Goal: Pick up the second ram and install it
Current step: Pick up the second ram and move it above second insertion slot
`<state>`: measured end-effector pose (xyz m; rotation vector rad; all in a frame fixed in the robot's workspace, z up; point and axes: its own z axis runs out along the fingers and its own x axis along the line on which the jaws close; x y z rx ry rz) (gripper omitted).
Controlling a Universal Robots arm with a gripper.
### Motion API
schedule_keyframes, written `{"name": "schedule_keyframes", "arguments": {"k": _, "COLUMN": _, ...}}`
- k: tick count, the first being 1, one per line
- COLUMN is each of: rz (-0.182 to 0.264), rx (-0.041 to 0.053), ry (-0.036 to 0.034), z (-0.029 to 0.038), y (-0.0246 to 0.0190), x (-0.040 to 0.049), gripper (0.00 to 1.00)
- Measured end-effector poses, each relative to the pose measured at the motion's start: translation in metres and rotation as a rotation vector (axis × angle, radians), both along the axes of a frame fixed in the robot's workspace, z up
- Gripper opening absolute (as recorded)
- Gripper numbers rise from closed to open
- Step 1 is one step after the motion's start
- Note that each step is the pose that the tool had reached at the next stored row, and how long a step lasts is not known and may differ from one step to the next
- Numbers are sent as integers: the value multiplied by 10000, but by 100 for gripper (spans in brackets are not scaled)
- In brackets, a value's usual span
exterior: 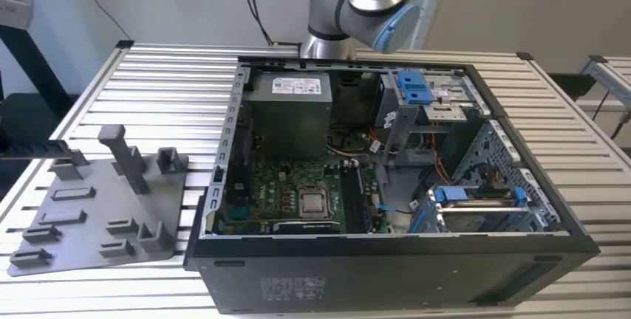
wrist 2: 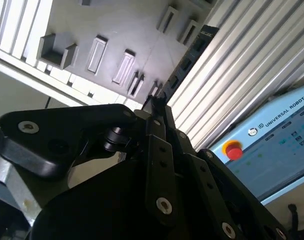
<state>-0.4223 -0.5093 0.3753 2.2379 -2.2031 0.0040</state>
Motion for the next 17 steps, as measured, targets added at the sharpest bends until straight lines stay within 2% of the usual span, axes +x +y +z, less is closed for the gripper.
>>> {"name": "schedule_keyframes", "arguments": {"k": 5, "rz": -2, "rx": -6, "ry": -1, "z": 47, "y": 1, "x": -1, "gripper": 14}}
{"name": "schedule_keyframes", "arguments": {"k": 14, "rz": -3, "rx": -5, "ry": -1, "z": 52, "y": 2, "x": -1, "gripper": 14}}
{"name": "schedule_keyframes", "arguments": {"k": 17, "rz": -3, "rx": -7, "ry": 0, "z": 74, "y": 2, "x": -1, "gripper": 14}}
